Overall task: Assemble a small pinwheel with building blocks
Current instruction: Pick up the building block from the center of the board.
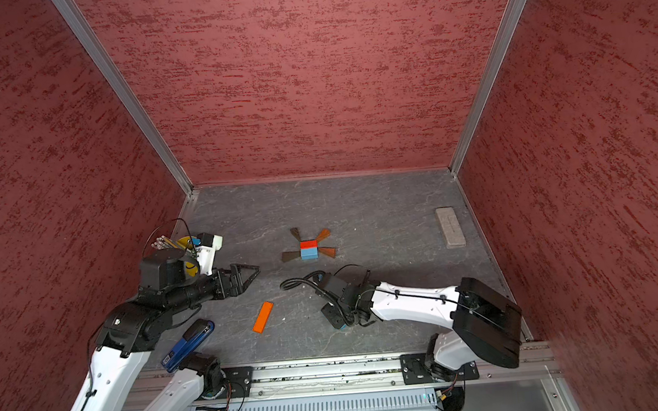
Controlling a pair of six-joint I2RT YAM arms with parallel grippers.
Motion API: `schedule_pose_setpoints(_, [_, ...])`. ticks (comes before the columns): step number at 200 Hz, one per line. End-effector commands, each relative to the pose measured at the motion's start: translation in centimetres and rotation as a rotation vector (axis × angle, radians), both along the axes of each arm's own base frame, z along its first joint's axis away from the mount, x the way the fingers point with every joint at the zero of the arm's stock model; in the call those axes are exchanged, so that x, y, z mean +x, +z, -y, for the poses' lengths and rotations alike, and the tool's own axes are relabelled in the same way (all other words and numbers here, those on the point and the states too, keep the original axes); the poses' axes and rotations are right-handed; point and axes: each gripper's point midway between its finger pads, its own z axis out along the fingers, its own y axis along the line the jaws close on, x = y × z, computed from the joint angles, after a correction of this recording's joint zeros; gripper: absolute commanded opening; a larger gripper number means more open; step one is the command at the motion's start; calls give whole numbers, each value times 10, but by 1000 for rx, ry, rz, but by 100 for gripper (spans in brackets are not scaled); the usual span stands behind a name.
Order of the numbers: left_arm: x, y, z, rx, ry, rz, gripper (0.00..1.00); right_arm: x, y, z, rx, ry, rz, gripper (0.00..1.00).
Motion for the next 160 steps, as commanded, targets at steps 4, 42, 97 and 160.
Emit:
schedule_pose_setpoints(4, [-6,-1,-6,-4,32,-22,100,5,-15,6,-53,-85,16,54])
schedule_pose_setpoints(42, [-3,-2,-5,1,31,-13,100,-4,-26,2,-47,-65,-22,44])
schedule_pose_setpoints(97, [5,-4,-21,58,116,15,100,20,-10,-31,16,-120,25,31])
schedule_pose_setpoints(160, [41,11,-69,113,363,100,100,86,14,-62,114,-389,21,28])
